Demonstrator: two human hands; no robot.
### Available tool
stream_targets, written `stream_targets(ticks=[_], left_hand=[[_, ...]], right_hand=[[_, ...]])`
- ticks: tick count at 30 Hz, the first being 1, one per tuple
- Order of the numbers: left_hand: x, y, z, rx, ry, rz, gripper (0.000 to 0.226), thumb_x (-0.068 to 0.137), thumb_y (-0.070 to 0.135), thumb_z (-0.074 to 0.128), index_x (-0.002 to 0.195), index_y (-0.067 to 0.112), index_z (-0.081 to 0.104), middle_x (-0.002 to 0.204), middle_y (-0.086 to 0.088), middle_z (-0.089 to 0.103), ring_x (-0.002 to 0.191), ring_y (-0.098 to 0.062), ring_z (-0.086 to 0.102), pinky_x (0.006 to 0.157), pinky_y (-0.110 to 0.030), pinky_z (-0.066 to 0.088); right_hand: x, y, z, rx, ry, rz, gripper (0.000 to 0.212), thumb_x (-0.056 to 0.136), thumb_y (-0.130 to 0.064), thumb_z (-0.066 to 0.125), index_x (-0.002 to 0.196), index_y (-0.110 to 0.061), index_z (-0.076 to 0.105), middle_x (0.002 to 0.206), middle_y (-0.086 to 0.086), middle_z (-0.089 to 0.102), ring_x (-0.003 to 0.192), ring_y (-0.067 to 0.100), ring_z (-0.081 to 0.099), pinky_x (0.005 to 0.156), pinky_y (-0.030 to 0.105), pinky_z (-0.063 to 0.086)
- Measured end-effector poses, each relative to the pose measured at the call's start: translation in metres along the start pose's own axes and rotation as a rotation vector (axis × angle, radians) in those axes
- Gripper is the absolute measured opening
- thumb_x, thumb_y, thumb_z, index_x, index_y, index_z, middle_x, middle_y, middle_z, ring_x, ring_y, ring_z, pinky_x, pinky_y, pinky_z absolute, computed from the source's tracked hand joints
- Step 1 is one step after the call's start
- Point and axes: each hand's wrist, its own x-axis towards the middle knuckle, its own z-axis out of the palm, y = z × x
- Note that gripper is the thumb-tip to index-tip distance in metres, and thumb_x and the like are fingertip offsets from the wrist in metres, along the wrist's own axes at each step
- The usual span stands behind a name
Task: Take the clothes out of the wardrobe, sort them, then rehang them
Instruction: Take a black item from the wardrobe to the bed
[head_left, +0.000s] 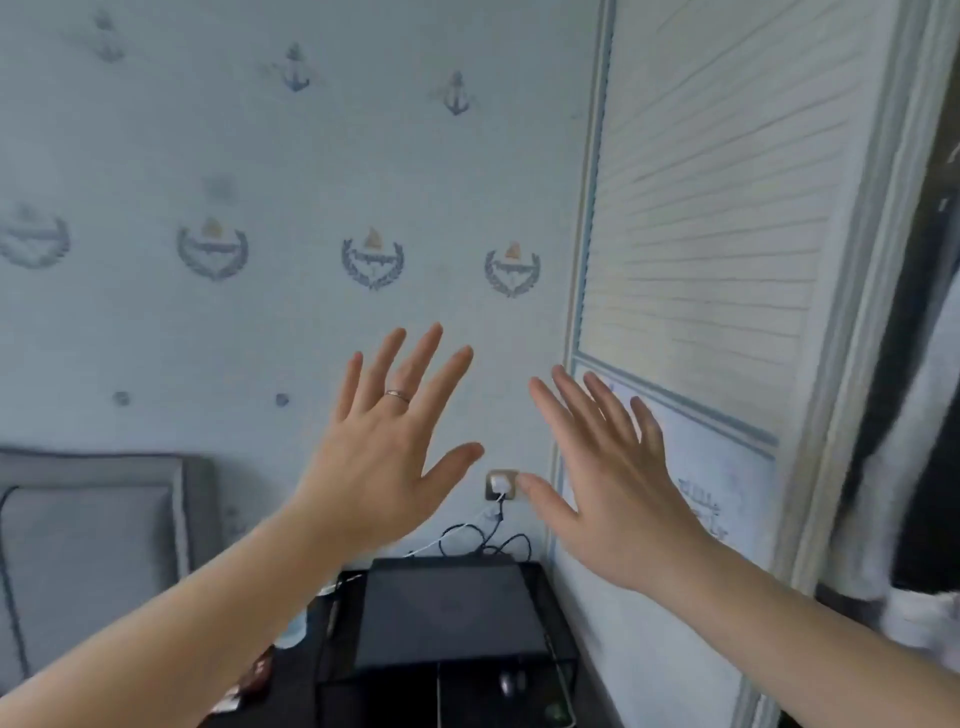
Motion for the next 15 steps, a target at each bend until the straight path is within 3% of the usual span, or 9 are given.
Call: stream_targets(ticks=[6,10,15], left_hand=[[-0.177,-0.095,-0.017,0.154,-0.232,-0.377,0.078,0.091,0.076,0.015,0.156,0.042,-0.011,0.165,0.011,-0.019,0.148,-0.016,-0.029,0.123,-0.051,-0.006],[-0.287,-0.13,-0.033,0.224,-0.347,-0.636,0.079,0.086,0.082,0.004,0.153,0.046,-0.017,0.164,0.013,-0.023,0.149,-0.018,-0.028,0.123,-0.053,-0.007],[-0.409,-0.154,-0.053,0.287,-0.449,-0.929,0.079,0.087,0.079,0.011,0.153,0.046,-0.016,0.162,0.013,-0.024,0.148,-0.017,-0.029,0.12,-0.048,-0.014]], right_hand=[[-0.005,-0.138,0.101,0.219,-0.199,-0.159,0.072,0.092,-0.064,0.024,0.152,-0.037,-0.006,0.163,-0.011,-0.006,0.15,0.016,-0.008,0.12,0.053,0.002],[-0.015,-0.231,0.167,0.368,-0.37,-0.274,0.071,0.094,-0.062,0.031,0.152,-0.039,-0.005,0.163,-0.012,-0.005,0.149,0.013,-0.009,0.119,0.051,0.001],[-0.035,-0.337,0.233,0.5,-0.568,-0.432,0.072,0.095,-0.062,0.031,0.153,-0.037,-0.002,0.163,-0.011,-0.001,0.15,0.012,-0.006,0.12,0.049,0.0]])
